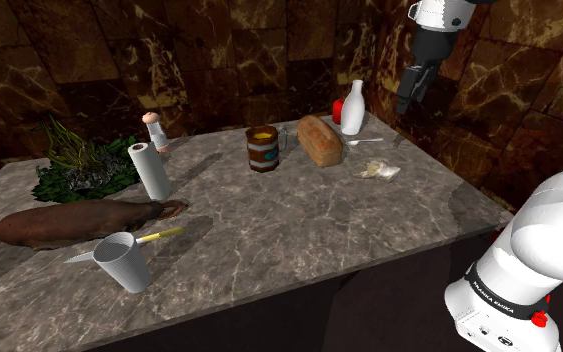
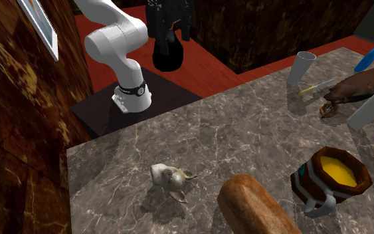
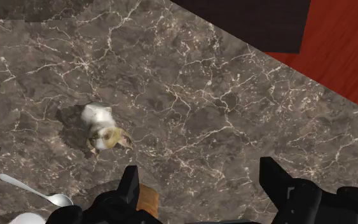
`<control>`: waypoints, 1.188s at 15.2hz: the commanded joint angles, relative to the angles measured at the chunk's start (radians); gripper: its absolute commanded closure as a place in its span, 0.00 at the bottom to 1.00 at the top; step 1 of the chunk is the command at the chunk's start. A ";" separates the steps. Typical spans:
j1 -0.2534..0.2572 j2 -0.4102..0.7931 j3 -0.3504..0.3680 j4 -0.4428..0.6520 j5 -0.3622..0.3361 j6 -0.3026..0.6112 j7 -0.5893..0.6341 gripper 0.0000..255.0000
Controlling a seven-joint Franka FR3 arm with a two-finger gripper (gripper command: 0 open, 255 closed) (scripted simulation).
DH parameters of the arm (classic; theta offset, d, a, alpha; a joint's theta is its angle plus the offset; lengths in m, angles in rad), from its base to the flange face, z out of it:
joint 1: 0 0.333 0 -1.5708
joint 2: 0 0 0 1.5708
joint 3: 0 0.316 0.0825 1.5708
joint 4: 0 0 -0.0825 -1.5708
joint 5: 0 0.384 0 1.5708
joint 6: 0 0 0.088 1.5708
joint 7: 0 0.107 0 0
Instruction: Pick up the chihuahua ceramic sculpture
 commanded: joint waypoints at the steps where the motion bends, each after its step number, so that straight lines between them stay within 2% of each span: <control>1: 0.000 0.000 0.000 0.000 0.000 0.000 0.000 0.00; 11: -0.052 0.258 -0.112 -0.063 -0.014 0.307 -0.026 0.00; 18: -0.069 0.496 -0.193 -0.034 0.025 0.503 -0.069 0.00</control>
